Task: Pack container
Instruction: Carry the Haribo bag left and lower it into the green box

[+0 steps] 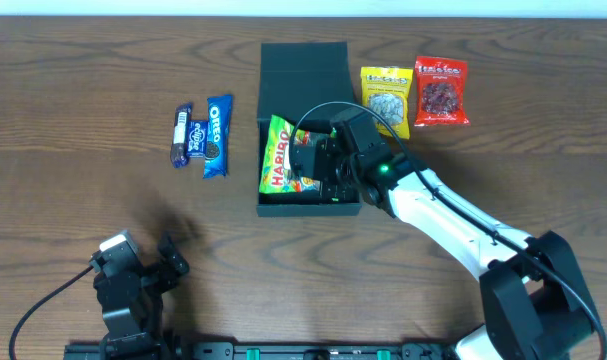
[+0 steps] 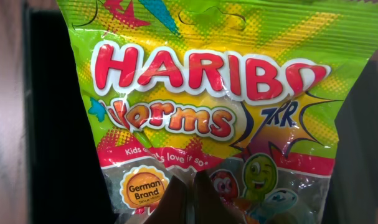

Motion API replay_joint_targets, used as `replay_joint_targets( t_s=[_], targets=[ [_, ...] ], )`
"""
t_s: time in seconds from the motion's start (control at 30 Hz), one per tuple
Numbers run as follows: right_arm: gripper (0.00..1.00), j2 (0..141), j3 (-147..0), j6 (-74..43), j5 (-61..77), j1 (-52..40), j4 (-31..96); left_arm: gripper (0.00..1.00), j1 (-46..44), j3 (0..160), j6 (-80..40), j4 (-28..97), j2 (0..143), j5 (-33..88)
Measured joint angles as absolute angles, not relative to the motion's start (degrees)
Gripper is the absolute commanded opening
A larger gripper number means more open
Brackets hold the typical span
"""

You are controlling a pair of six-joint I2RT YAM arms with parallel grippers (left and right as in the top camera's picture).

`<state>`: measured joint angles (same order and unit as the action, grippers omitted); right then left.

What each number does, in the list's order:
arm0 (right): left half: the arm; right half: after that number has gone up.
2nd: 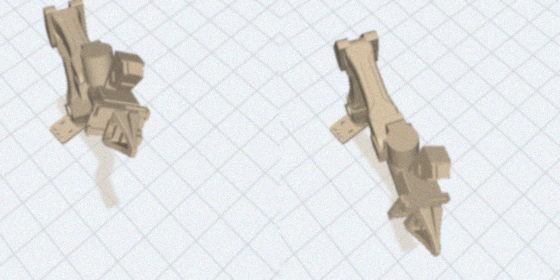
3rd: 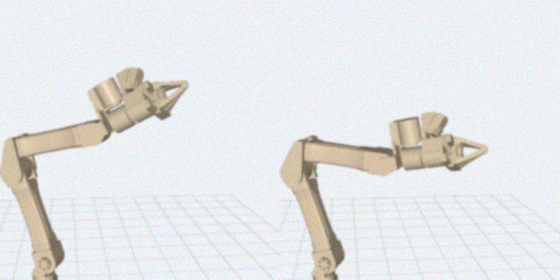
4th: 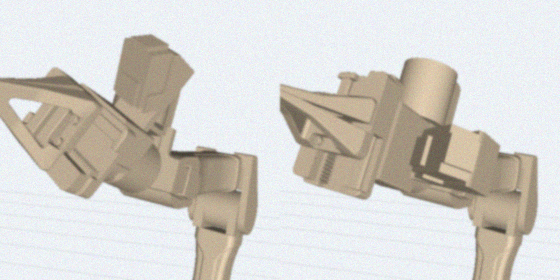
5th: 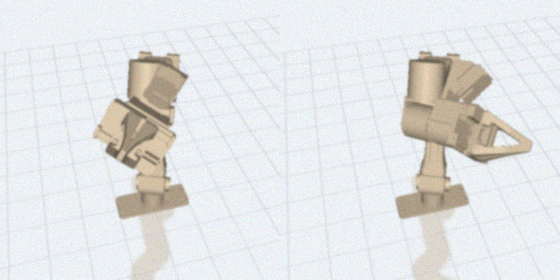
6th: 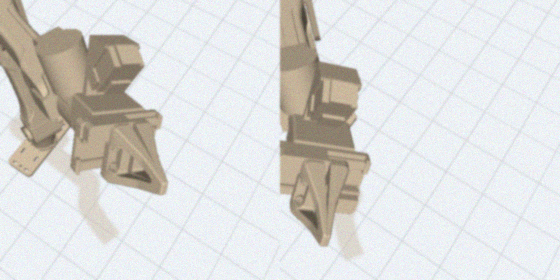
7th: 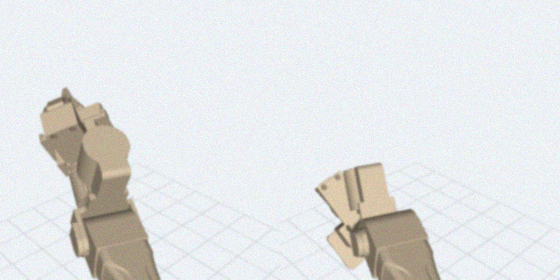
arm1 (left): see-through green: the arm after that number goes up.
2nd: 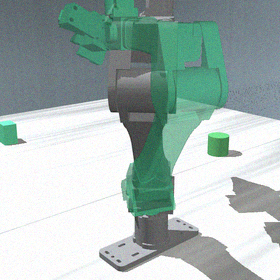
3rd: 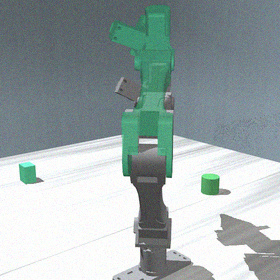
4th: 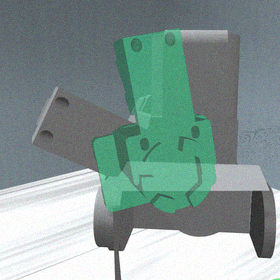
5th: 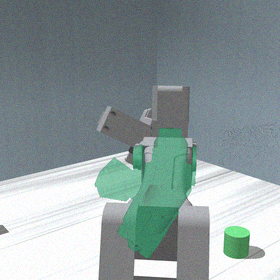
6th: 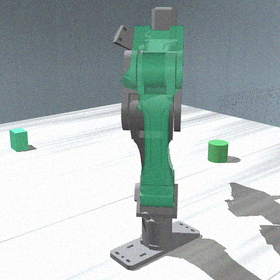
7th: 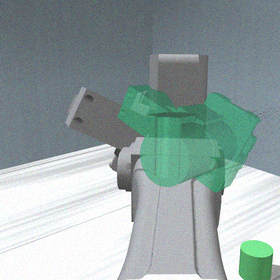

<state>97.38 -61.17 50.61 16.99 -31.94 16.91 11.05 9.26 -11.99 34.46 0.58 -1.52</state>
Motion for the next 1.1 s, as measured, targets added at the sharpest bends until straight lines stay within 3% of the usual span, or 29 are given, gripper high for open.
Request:
replay_joint_targets(
  t_s=[0.03, 0.07, 0.1, 0.57, 0.87, 1.1],
  targets=[
    [0.21, 97.4, -61.2, 50.8, 17.1, -31.8, 17.9, 0.95, 11.0, 9.3, -12.0, 34.4, 0.6, -1.5],
    [0.49, 97.4, -61.2, 50.8, 17.1, -31.7, 18.4, 0.95, 11.0, 9.3, -12.0, 34.5, 0.6, -1.5],
    [0.99, 97.4, -61.2, 50.8, 17.2, -31.7, 18.6, 0.95, 11.0, 9.3, -12.0, 34.4, 0.6, -1.5],
    [0.99, 91.5, -61.5, 39.4, 17.3, -31.6, 11.0, 0.95, 11.0, 9.3, -12.0, 34.4, 0.6, -1.5],
    [0.99, 78.8, -61.9, 15.7, 18.0, -31.6, 8.7, 0.95, 11.0, 9.3, -12.0, 34.4, 0.6, -1.5],
    [0.99, 76.7, -62.1, 1.0, 18.3, -31.6, 18.2, 0.95, 11.0, 9.3, -12.0, 34.5, 0.6, -1.5]
  ],
)
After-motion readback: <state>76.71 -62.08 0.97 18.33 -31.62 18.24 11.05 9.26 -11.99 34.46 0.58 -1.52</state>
